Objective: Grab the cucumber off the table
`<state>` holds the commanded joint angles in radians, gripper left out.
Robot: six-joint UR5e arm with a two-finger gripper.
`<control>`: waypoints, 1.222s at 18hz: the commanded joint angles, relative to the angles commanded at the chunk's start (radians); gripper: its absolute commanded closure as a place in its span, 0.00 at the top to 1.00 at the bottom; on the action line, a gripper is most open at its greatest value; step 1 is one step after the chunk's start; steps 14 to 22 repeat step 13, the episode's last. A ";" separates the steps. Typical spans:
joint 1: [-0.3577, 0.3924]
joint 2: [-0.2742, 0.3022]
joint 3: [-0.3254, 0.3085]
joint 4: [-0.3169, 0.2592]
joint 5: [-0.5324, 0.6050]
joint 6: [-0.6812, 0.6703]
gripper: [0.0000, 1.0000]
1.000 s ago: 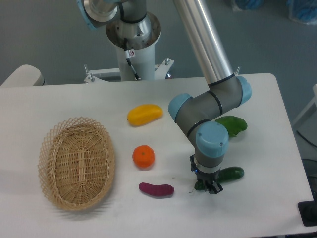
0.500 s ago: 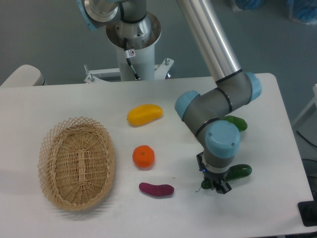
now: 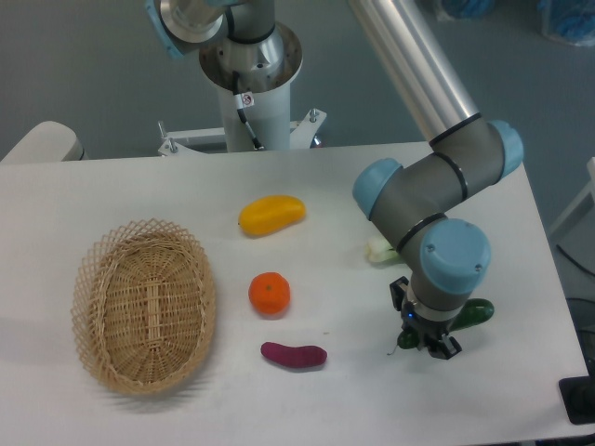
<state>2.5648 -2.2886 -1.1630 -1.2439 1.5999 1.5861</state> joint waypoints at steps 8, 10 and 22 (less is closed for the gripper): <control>-0.015 -0.011 0.025 -0.029 -0.006 -0.002 0.15; -0.021 -0.005 0.019 -0.029 -0.008 -0.003 0.15; -0.037 -0.002 0.017 -0.029 -0.006 -0.008 0.15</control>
